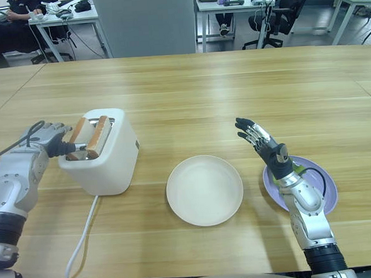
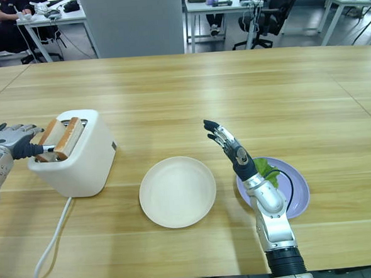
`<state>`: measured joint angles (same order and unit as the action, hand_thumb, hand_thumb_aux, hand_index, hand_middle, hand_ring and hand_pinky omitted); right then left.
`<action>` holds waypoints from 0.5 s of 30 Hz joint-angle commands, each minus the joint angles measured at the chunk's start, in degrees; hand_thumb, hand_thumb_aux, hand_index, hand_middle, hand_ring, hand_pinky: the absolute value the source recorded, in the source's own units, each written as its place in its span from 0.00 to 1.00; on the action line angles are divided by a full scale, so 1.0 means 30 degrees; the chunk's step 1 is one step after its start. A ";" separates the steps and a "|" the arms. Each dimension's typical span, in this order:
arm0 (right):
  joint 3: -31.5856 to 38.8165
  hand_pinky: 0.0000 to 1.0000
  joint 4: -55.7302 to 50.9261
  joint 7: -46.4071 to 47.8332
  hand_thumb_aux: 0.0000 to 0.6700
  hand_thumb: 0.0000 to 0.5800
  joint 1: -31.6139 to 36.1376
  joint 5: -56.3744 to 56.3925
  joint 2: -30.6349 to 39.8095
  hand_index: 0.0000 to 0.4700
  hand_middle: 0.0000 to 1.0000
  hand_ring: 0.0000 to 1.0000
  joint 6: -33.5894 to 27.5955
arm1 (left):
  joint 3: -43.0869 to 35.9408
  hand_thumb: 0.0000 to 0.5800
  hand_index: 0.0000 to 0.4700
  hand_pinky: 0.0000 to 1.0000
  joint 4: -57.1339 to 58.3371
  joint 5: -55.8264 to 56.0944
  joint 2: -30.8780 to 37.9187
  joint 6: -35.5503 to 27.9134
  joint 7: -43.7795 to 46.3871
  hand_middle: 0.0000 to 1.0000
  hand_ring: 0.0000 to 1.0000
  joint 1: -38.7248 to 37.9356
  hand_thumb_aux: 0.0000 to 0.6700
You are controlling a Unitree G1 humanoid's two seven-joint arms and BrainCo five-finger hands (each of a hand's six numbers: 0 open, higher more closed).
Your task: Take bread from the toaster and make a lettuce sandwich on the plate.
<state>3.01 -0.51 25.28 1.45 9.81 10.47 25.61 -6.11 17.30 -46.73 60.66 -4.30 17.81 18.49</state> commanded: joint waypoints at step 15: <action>0.0100 0.00 0.0363 -0.0072 0.00 0.00 -0.0131 -0.0148 0.0079 0.00 0.00 0.00 -0.0169 | 0.3900 1.00 0.98 1.00 -0.2953 0.3347 -0.1641 -0.0166 -0.3558 1.00 1.00 -0.0987 1.00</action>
<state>3.16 -0.34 25.25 1.41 9.78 10.57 25.62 2.78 9.81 -38.29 55.77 -5.31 8.88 16.11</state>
